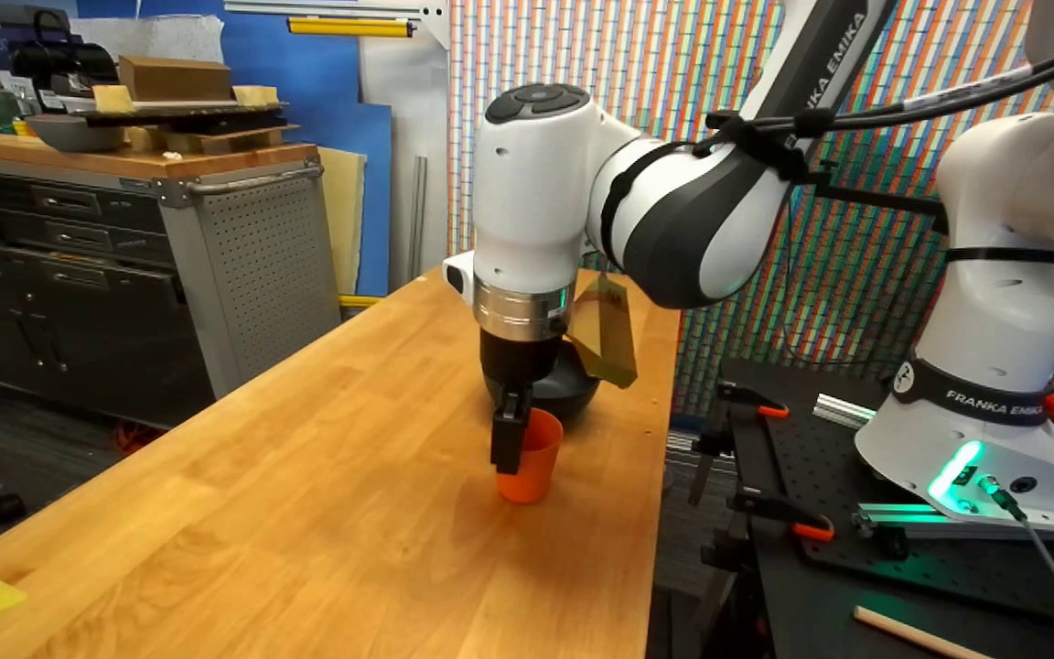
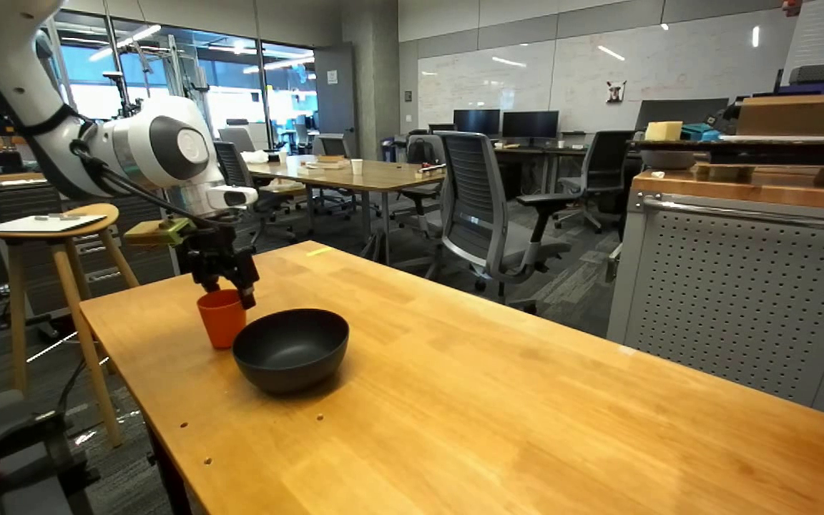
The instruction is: Put the cup in the bowl
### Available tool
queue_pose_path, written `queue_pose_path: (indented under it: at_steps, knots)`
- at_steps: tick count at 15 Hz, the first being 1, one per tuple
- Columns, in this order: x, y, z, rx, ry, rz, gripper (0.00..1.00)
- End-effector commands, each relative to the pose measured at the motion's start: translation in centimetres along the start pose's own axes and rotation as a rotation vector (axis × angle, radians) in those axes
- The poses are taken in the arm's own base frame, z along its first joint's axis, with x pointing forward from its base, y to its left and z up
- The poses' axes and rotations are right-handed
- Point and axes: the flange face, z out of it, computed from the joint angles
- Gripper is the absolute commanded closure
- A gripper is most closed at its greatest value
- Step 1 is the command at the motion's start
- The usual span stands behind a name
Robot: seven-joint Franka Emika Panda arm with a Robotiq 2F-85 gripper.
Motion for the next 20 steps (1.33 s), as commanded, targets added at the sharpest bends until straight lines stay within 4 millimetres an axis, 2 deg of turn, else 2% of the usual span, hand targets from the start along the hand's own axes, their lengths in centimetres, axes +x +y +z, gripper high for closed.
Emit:
queue_pose_path:
  at_steps: [1, 2, 3, 5, 6, 8, 10, 14, 16, 18, 20]
  knots:
    - [1.0, -0.1, 2.0, -0.038, -0.02, 0.003, 0.0]
    - [0.9, -0.2, 2.6, -0.033, -0.032, 0.008, 0.25]
    - [0.8, -0.2, 3.1, -0.031, -0.044, 0.01, 0.26]
    - [0.7, -0.4, 3.4, -0.025, -0.06, 0.014, 0.41]
    - [0.7, -0.4, 3.2, -0.024, -0.066, 0.019, 0.46]
    - [0.3, -0.4, 2.8, -0.027, -0.078, 0.028, 0.46]
    - [0.2, -0.1, 0.7, -0.033, -0.053, 0.032, 0.46]
    - [0.0, 2.2, -5.7, -0.036, -0.008, 0.085, 0.46]
    - [0.1, 4.2, -9.0, -0.058, 0.03, 0.137, 0.46]
    - [0.5, 7.1, -11.5, -0.101, 0.1, 0.225, 0.46]
    - [0.7, 10.3, -12.1, -0.152, 0.149, 0.31, 0.46]
